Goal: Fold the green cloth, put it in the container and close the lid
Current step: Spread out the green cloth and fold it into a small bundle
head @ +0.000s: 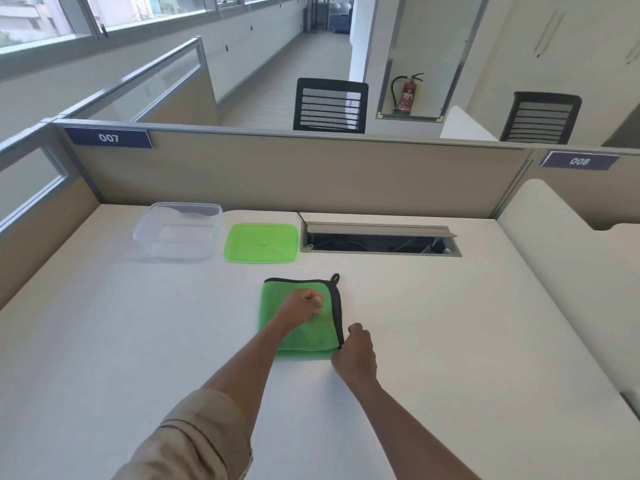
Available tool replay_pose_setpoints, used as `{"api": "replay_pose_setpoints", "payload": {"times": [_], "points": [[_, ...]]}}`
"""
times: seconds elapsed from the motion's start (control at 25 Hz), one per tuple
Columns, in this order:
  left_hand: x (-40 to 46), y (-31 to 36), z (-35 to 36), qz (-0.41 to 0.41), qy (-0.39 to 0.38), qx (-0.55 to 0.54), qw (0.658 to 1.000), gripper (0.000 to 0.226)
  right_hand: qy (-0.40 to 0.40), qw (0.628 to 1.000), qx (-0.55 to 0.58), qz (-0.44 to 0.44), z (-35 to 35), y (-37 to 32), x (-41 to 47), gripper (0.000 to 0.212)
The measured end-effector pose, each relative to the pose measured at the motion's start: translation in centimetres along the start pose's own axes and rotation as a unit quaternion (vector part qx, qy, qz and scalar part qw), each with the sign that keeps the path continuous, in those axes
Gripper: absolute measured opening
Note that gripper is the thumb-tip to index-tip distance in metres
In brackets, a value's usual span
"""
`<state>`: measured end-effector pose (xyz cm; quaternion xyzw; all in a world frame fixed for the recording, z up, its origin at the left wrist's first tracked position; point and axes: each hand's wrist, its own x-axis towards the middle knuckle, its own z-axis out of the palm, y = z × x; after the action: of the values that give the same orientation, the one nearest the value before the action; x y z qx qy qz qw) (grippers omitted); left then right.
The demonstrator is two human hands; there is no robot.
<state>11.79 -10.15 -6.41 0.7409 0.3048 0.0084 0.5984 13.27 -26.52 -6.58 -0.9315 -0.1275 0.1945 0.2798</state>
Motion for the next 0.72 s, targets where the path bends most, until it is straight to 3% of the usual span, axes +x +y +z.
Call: {"api": "replay_pose_setpoints", "payload": {"times": [0.16, 0.32, 0.48, 0.72], "points": [[-2.7, -2.5, -3.0, 0.106, 0.107, 0.195, 0.969, 0.018, 0.055, 0.989, -0.082, -0.108, 0.4, -0.8, -0.2, 0.049], [-5.2, -5.7, -5.6, 0.183, 0.035, 0.383, 0.905, 0.039, 0.027, 0.967, -0.158, -0.2, 1.0, -0.9, 0.1, 0.055], [-6.3, -7.1, -6.4, 0.208, -0.017, 0.474, 0.856, 0.063, -0.001, 0.941, -0.235, -0.242, 2.3, -1.3, -0.5, 0.048], [-7.0, -7.2, -5.1, 0.186, 0.023, 0.523, 0.831, 0.031, 0.016, 0.909, -0.316, -0.269, 2.4, -0.7, -0.8, 0.041]]}}
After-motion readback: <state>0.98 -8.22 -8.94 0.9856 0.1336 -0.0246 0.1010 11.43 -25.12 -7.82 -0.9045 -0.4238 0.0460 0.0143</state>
